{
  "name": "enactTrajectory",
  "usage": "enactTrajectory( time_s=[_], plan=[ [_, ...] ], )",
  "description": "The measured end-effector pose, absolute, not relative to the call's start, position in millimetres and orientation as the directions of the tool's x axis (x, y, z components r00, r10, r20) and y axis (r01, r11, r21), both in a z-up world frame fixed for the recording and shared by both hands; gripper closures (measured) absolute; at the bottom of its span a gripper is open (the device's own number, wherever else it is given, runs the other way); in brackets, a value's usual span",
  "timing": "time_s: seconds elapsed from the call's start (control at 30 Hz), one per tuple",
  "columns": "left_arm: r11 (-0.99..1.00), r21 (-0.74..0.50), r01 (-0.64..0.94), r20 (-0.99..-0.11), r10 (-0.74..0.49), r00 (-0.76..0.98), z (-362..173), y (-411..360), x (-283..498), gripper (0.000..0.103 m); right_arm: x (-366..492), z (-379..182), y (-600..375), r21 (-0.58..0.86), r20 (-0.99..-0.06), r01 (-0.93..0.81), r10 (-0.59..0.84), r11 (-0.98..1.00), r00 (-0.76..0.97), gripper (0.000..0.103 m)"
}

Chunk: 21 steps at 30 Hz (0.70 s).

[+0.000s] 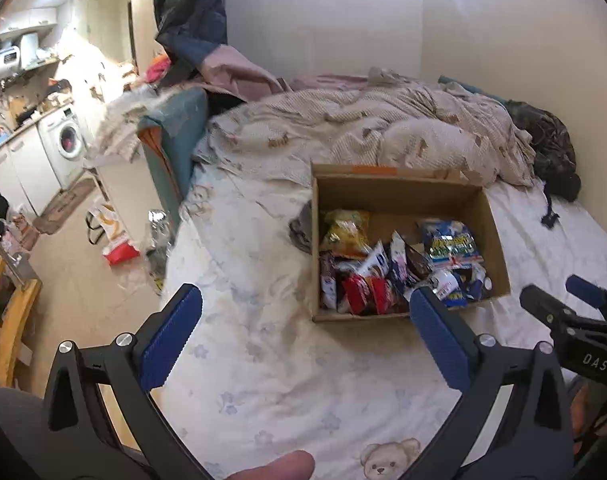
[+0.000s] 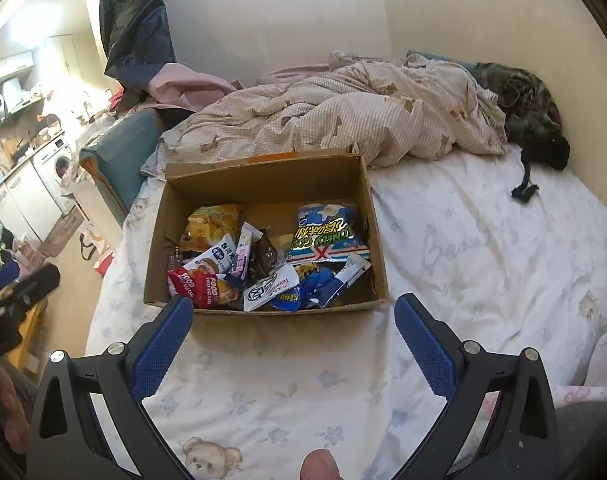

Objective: Organize snacks

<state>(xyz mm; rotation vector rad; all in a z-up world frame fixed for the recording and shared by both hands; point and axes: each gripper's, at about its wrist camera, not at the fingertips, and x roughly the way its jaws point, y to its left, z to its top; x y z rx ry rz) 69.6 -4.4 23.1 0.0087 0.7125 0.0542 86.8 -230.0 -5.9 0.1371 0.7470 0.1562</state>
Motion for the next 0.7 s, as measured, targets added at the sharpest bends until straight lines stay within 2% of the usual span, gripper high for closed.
enactTrajectory(
  time_s=[0.7],
  plan=[
    [0.999, -0.001, -0.043, -0.682, 0.031, 0.731, 12, -9, 77, 0.000, 96, -9, -217, 0.129, -0.663, -0.092, 0.154, 0.987, 0.732, 0.000]
  ],
)
